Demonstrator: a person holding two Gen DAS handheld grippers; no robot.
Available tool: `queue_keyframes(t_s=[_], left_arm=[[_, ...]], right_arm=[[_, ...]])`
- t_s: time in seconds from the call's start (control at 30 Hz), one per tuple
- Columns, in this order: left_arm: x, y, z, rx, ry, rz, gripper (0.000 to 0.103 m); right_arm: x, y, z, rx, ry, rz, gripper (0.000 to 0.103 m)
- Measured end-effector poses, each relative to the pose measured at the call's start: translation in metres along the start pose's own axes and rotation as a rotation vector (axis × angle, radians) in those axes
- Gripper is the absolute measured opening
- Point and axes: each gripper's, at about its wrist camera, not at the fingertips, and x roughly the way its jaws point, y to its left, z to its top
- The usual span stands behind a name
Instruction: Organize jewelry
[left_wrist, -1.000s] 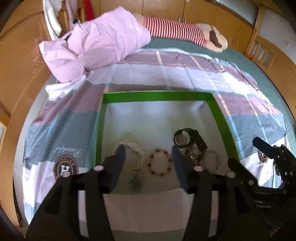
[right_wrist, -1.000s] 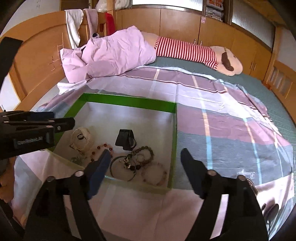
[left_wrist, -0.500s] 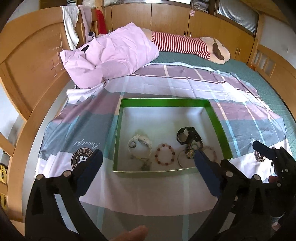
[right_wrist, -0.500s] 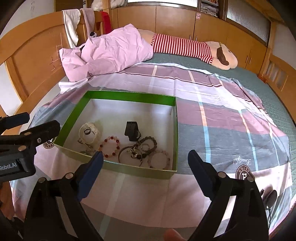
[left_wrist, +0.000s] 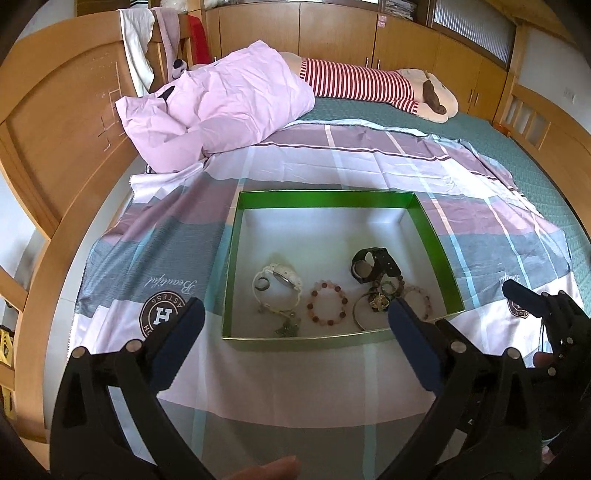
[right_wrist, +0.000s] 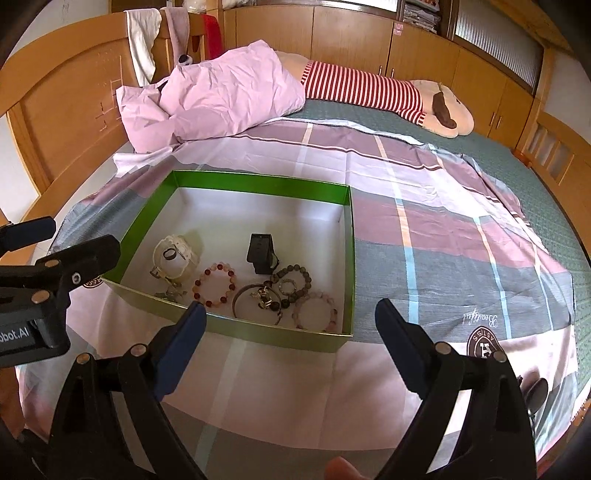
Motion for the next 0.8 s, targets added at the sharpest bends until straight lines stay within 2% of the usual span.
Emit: queue_keyframes(t_s=[0.8], left_arm=[[0.0072, -0.0013, -0.0008, 0.008, 0.017, 0.005, 0.099]], right_arm=[[0.0068, 0.0034, -0.0014, -0.013, 0.017, 0.009, 0.091]])
